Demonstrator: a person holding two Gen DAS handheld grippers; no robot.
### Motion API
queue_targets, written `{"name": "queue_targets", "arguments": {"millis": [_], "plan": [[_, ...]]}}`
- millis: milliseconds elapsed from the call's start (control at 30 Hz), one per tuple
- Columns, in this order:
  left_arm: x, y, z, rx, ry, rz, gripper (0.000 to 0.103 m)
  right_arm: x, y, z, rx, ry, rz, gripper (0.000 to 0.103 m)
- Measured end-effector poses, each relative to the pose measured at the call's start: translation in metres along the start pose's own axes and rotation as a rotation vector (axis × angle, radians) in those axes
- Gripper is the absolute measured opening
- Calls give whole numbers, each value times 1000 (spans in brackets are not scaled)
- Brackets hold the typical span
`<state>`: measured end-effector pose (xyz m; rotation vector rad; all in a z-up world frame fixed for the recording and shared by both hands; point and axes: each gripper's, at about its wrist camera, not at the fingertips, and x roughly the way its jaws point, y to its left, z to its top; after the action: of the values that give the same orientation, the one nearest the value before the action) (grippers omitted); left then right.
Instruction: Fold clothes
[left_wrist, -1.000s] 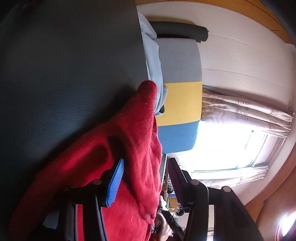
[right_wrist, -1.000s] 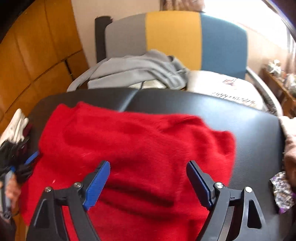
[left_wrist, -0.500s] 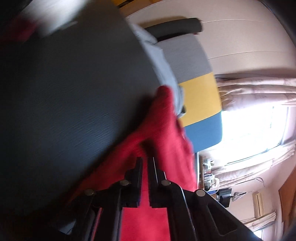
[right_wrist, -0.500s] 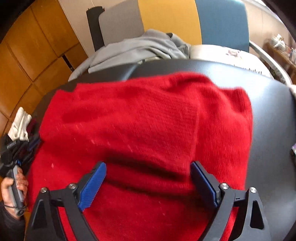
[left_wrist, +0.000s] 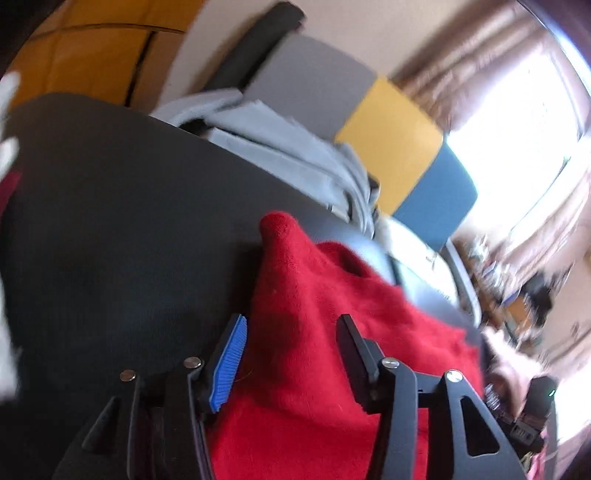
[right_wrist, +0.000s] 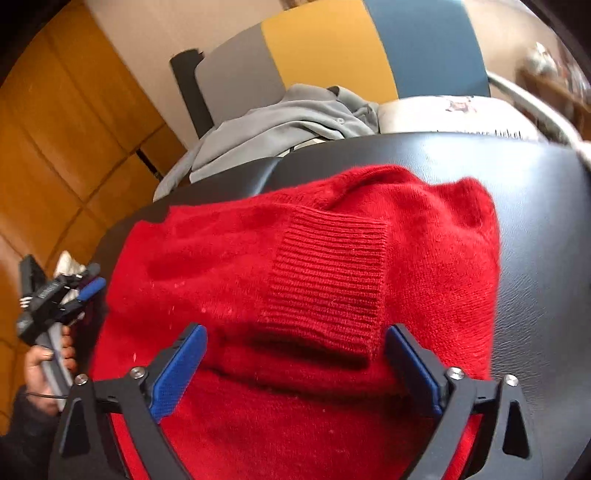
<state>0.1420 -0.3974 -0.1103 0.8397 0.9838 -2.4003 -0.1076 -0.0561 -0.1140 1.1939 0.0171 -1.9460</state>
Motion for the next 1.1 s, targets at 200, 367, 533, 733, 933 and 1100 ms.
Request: {"name": "queue_targets", "arguments": {"millis": [200, 367, 533, 733, 933, 1100], "plan": [[28, -11, 4, 61, 85, 12, 7, 5, 4, 10, -36, 19, -70, 32], [-13, -1, -3, 10, 15, -52, 7, -16, 22, 10, -127, -13, -73, 27], [-12, 12, -14, -48, 55, 51, 22, 0, 18, 2, -162, 50, -164, 27], [-47, 1, -9, -61, -74, 57, 34, 12, 39, 11, -222, 36, -144, 56], [-23, -66, -1, 131, -47, -28, 37, 24, 60, 19, -282, 22, -124, 71], [6, -79, -32, 233, 64, 15, 37, 37, 73, 26, -328, 18, -125, 71]]}}
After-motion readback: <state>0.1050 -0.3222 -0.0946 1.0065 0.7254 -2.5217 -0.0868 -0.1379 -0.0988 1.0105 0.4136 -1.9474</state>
